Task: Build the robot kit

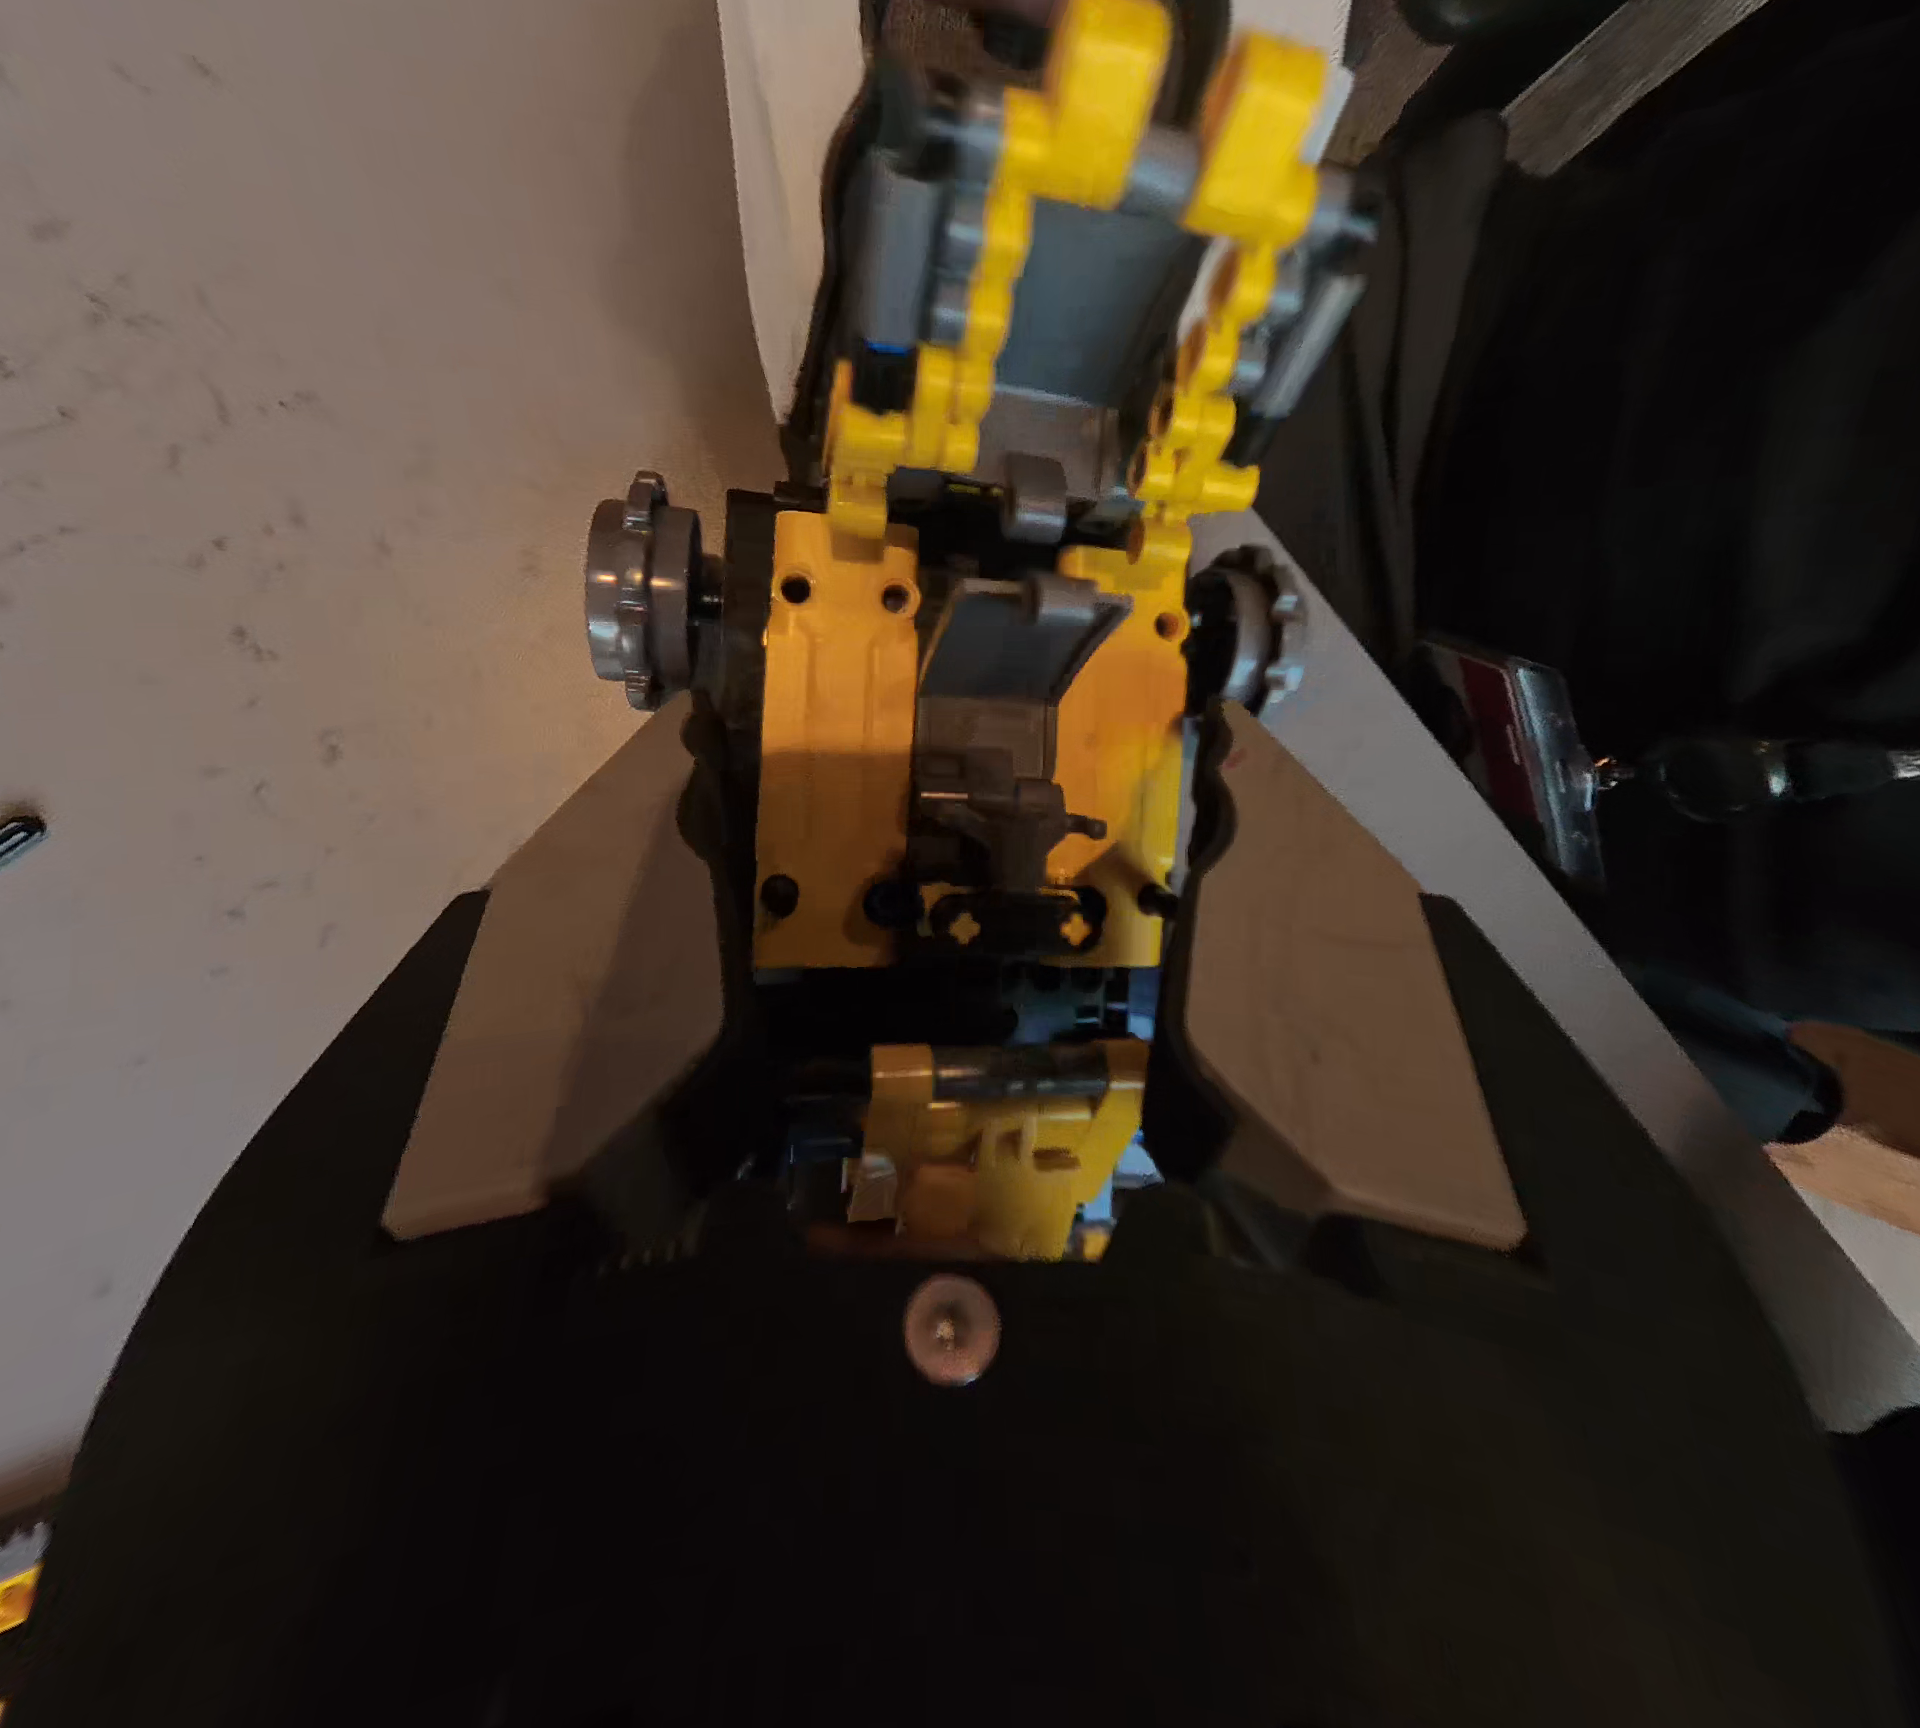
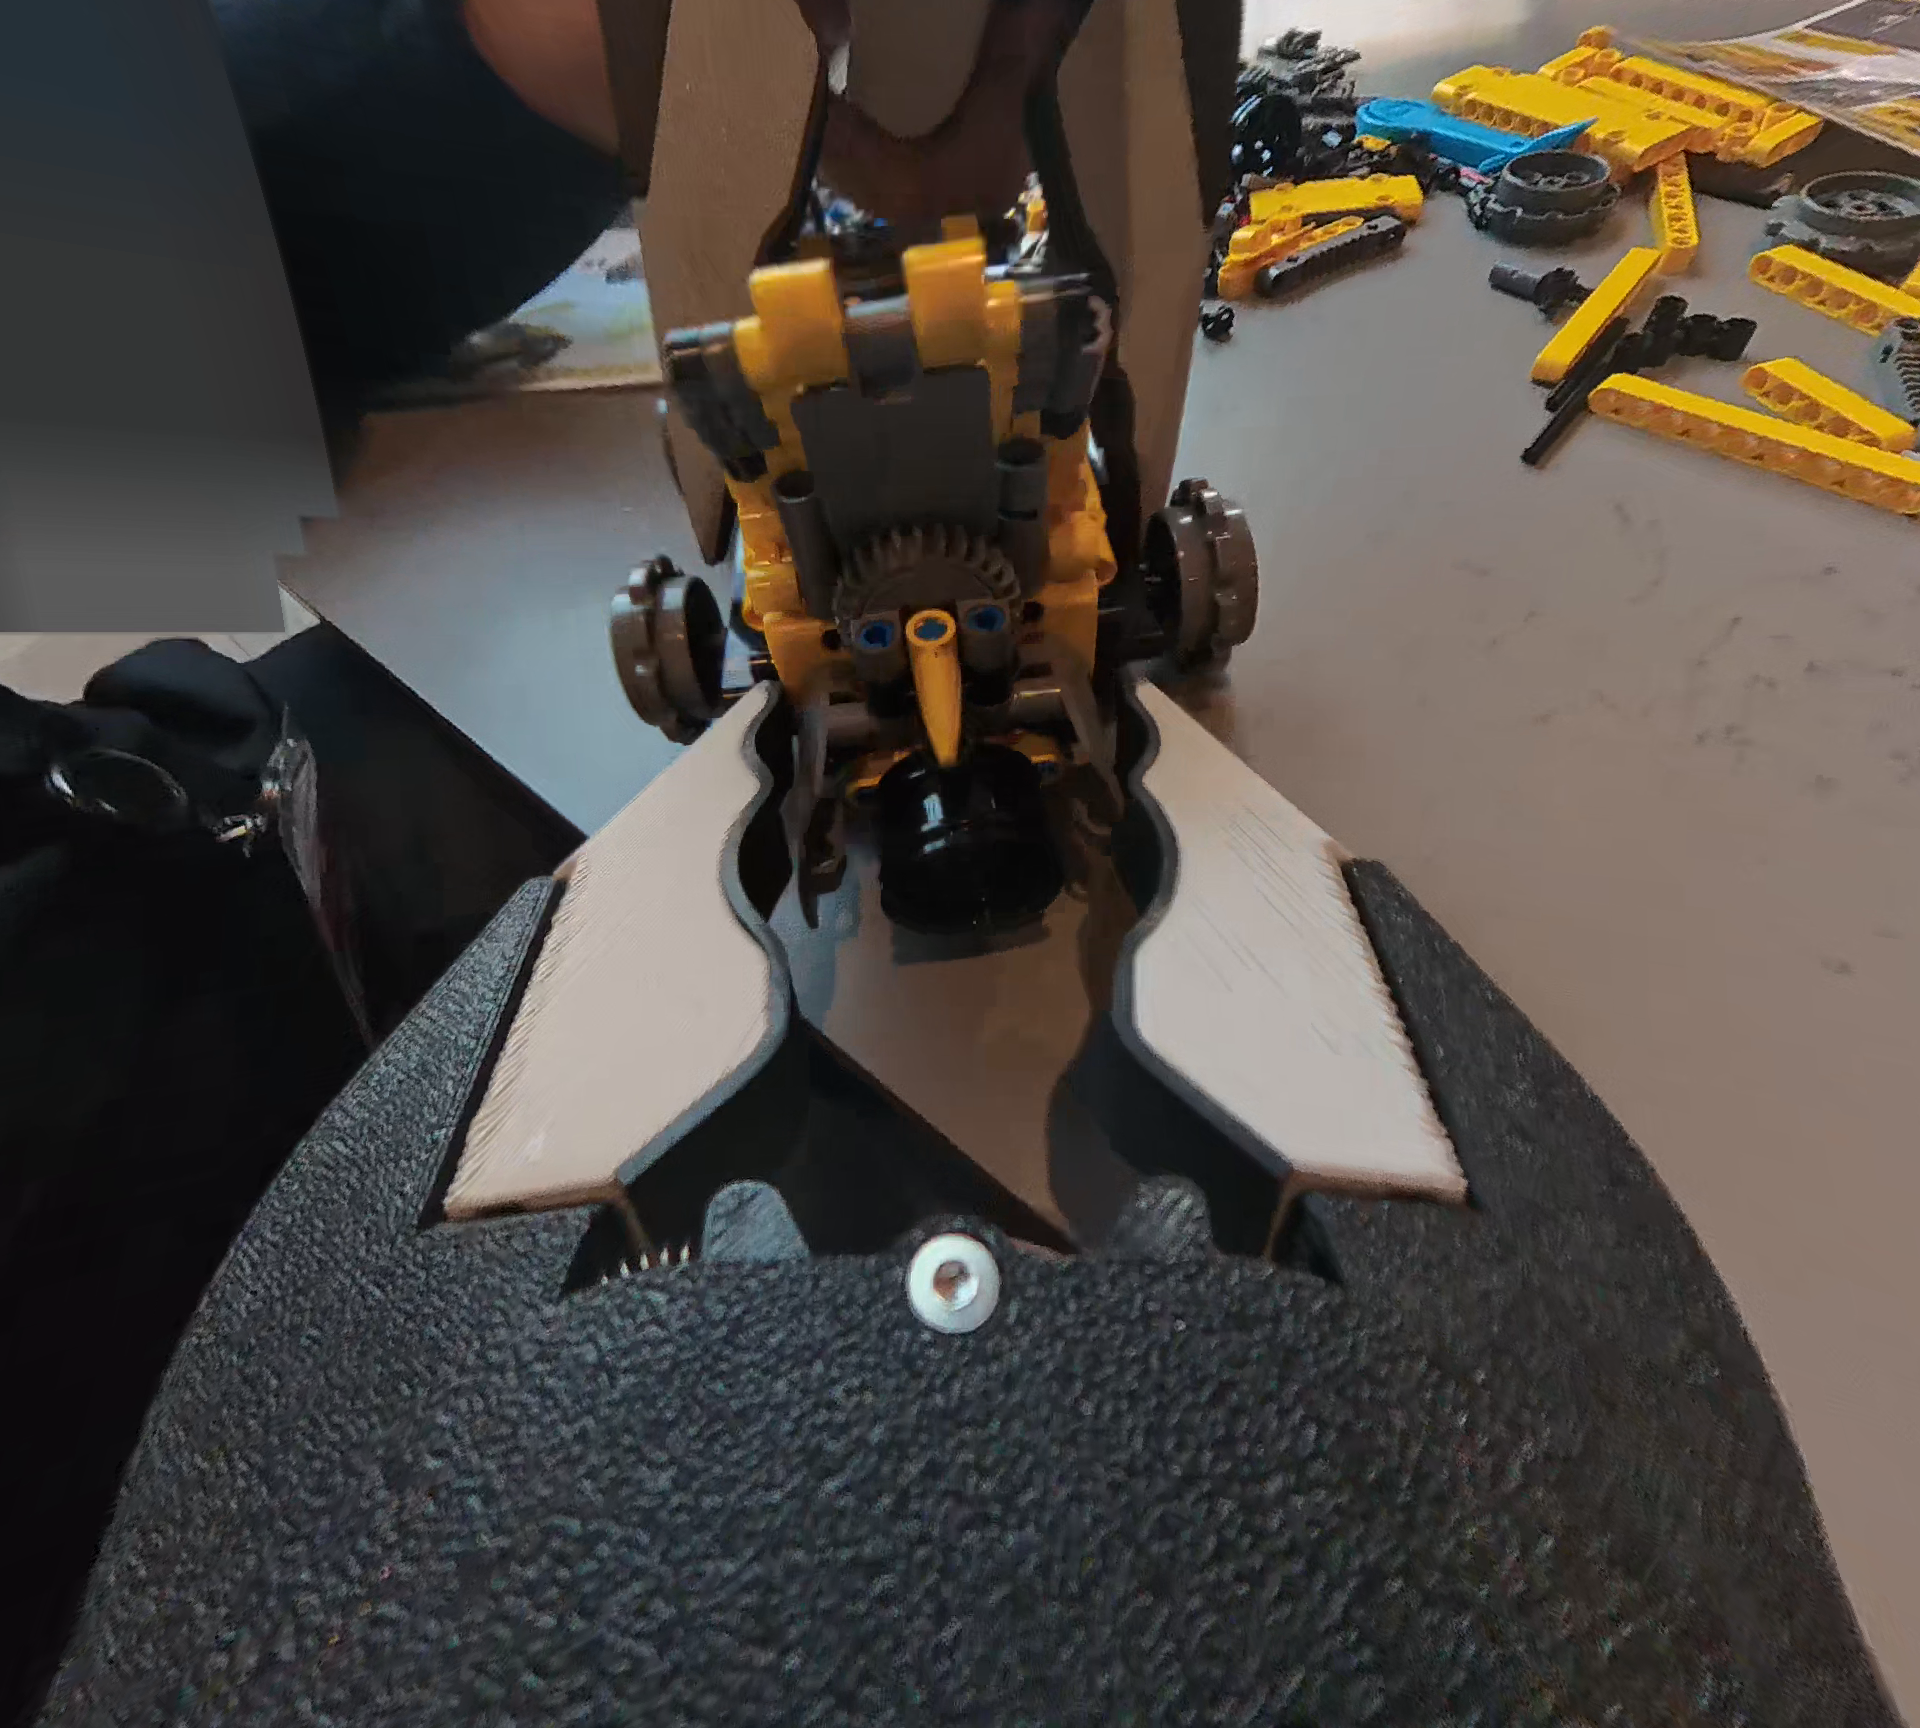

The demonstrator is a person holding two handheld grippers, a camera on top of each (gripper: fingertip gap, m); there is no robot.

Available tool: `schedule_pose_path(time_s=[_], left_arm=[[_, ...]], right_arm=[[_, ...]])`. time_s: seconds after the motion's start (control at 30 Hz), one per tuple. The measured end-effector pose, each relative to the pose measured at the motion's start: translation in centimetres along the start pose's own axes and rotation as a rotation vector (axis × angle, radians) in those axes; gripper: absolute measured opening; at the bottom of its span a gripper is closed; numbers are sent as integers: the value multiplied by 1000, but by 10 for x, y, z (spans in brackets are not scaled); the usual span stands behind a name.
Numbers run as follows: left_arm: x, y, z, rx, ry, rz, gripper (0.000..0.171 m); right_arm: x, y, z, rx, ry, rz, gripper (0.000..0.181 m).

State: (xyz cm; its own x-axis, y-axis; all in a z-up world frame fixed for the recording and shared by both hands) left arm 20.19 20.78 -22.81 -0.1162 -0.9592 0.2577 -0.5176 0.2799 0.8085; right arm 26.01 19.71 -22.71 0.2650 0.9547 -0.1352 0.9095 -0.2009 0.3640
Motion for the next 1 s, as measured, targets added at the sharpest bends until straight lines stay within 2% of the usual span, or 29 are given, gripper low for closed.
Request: schedule_pose_path(time_s=[0.13,0.23,0.27,0.37,0.53,0.63,0.7,0.8,0.87,1.0], left_arm=[[9,-1,3,-25,-28,42,87],[13,9,-2,14,-31,49,80],[14,13,-5,33,-37,43,82],[13,29,-13,72,-81,-44,93],[15,60,-35,151,-106,-206,92],[15,72,-23,8,-25,-257,92],[26,83,-16,-33,31,-268,86],[56,100,-9,9,105,-276,81],[73,107,3,21,176,-333,80],[108,103,35,24,312,-466,82]], right_arm=[[-18,1,-1,1,73,-67,53],[-22,3,2,-19,62,-95,54],[-22,4,2,-23,58,-96,54],[-23,3,4,-36,69,-89,56],[-28,2,12,-93,35,-104,67],[-37,4,15,-105,63,-114,63],[-47,2,14,-88,48,-135,63],[-73,-6,14,-81,71,-202,59],[-94,-15,13,-68,86,-254,58],[-129,-38,8,-45,120,-334,59]])
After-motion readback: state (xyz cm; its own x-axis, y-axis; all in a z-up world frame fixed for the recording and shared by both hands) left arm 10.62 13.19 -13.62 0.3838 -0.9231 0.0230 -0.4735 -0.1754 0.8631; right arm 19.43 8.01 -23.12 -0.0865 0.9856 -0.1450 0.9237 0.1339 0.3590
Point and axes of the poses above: each gripper's, where its closed fingertips meet, y back along the fingers, z out of its underside, x = y × z across the jaws, the point moved 2 cm from there along y, back along the fingers, and after that the axes turned 1 degree about y, right-handed, at the moved point
